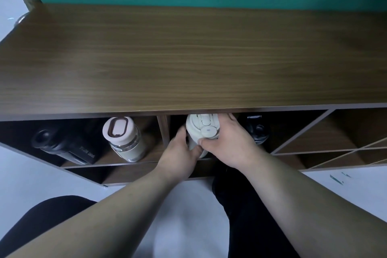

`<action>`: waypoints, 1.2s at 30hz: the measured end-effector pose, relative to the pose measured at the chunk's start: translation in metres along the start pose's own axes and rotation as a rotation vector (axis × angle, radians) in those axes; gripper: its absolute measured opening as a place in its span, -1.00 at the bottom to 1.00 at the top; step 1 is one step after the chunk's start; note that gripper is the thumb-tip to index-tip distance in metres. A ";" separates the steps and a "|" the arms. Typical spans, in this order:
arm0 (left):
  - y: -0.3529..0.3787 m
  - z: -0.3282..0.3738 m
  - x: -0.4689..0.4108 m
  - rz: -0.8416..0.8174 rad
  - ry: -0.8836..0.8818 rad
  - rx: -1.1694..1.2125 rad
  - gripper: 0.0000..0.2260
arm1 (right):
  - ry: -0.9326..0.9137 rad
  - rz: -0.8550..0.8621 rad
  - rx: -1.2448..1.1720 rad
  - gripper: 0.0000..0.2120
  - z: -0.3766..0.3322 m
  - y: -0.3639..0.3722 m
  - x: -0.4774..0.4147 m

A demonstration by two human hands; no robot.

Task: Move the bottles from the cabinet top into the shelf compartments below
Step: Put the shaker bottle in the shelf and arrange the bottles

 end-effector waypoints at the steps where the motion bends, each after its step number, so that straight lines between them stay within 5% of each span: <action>1: 0.000 0.000 0.000 0.004 0.003 -0.001 -0.45 | -0.003 0.001 0.000 -0.32 0.000 0.001 0.000; 14: -0.007 0.006 0.014 -0.073 -0.017 0.009 -0.38 | 0.004 -0.027 0.017 -0.27 -0.002 -0.007 0.012; 20: -0.038 -0.024 0.046 -0.267 -0.064 -0.133 -0.35 | -0.350 0.044 0.156 -0.48 -0.037 -0.013 0.066; 24: -0.073 -0.056 0.059 -0.252 -0.174 -0.133 -0.50 | -0.467 -0.165 0.148 -0.61 -0.062 0.026 0.085; 29: -0.129 -0.078 0.064 -0.186 -0.293 -0.185 -0.62 | -0.262 -0.417 0.064 -0.42 -0.076 0.077 0.065; 31: -0.146 -0.084 0.061 -0.165 -0.295 -0.261 -0.53 | -0.208 -0.412 0.028 -0.30 -0.083 0.098 0.051; 34: -0.154 -0.099 0.049 -0.108 -0.373 -0.215 -0.12 | -0.167 -0.361 0.006 -0.15 -0.094 0.124 0.033; 36: -0.154 -0.103 0.041 -0.080 -0.359 -0.215 -0.09 | -0.130 -0.285 -0.013 -0.14 -0.098 0.138 0.020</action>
Point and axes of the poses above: each hand's wrist, its own x-axis away from the middle knuckle, its own y-axis out of the palm, z = x × y, the point moved 2 cm from there along -x, towards the middle knuckle, and after that the axes turned 12 degrees about -x, right-handed, at the moved point
